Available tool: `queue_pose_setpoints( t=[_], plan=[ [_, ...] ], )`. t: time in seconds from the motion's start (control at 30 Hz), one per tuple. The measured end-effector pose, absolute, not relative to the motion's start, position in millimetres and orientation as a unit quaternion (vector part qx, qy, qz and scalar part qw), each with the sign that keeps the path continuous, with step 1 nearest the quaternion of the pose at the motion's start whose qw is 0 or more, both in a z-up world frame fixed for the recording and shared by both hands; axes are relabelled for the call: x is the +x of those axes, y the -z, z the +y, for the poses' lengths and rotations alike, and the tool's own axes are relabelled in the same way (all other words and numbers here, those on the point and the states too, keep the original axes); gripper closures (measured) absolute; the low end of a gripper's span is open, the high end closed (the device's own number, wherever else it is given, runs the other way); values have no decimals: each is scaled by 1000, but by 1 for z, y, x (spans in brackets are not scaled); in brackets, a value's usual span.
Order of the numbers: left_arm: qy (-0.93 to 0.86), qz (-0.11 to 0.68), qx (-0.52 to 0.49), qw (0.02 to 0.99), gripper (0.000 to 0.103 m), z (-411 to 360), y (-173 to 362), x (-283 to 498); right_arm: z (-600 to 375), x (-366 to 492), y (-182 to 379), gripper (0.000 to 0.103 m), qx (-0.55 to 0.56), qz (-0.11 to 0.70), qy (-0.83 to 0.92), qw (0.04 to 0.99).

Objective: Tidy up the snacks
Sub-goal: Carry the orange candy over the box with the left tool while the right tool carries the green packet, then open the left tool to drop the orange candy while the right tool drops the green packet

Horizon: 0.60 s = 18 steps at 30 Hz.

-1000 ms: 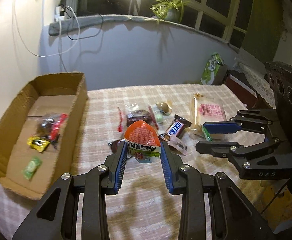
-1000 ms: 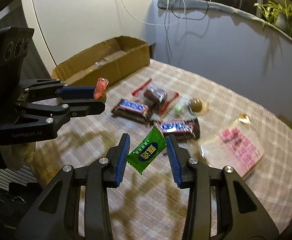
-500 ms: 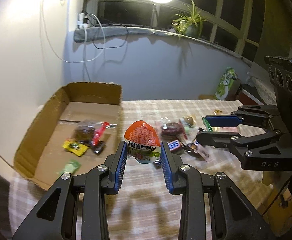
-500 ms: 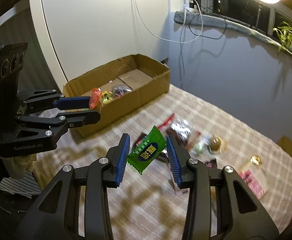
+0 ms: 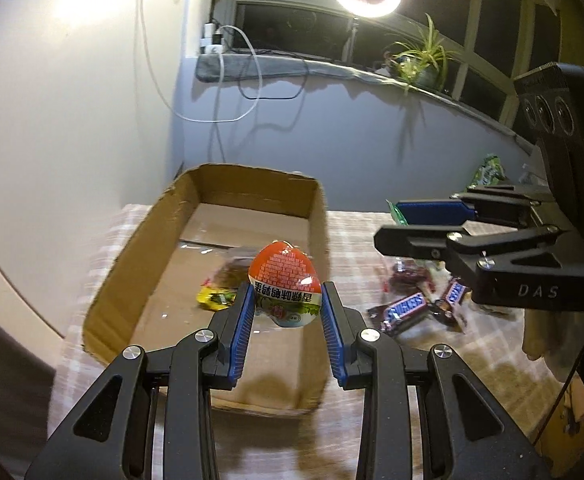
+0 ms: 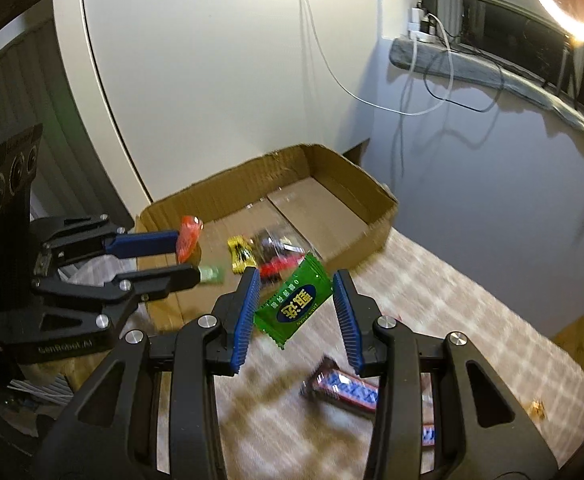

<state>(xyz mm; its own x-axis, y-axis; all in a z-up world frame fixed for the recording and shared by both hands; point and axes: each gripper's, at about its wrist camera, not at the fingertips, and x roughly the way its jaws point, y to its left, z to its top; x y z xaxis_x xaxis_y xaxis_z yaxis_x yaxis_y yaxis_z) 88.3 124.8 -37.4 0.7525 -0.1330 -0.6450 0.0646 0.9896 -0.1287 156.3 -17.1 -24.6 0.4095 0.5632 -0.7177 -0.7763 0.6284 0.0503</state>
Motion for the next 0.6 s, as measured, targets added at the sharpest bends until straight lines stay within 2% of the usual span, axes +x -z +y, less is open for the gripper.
queue_pose_setpoints(
  t=[0.6],
  plan=[
    [23, 364, -61, 929, 71, 165, 52, 105, 63, 198, 47, 63, -166, 375, -423, 808]
  ],
)
